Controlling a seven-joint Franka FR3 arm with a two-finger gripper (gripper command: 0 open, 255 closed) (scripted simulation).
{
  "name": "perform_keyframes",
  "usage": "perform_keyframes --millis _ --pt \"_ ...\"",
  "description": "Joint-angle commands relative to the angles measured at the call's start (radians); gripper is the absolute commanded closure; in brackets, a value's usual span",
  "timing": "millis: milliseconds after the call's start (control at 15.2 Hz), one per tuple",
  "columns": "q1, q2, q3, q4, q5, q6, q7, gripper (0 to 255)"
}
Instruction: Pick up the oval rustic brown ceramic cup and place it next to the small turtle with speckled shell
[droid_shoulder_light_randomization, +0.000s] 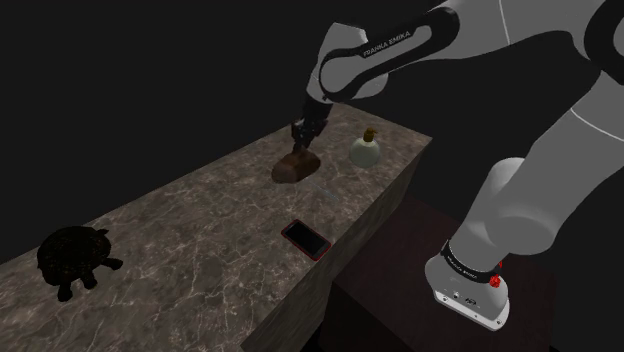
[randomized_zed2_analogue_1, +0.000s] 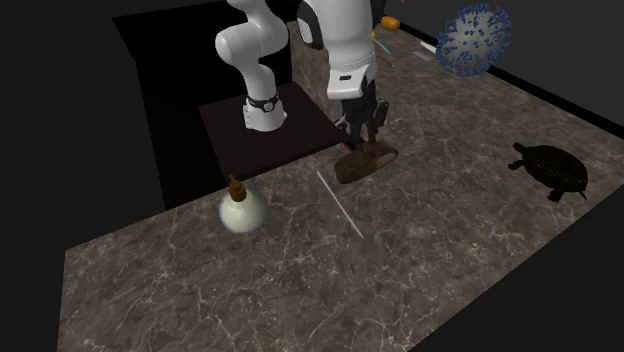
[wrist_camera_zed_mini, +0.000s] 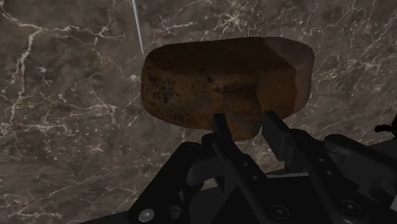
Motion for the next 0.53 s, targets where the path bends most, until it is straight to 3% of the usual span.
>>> perform_keyframes --millis 0,462 --pt "0.019 0.033 0.030 0.030 -0.005 0.012 0.054 255" --pt "0.086 0.147 0.120 0.157 -0.058 0.024 0.246 255"
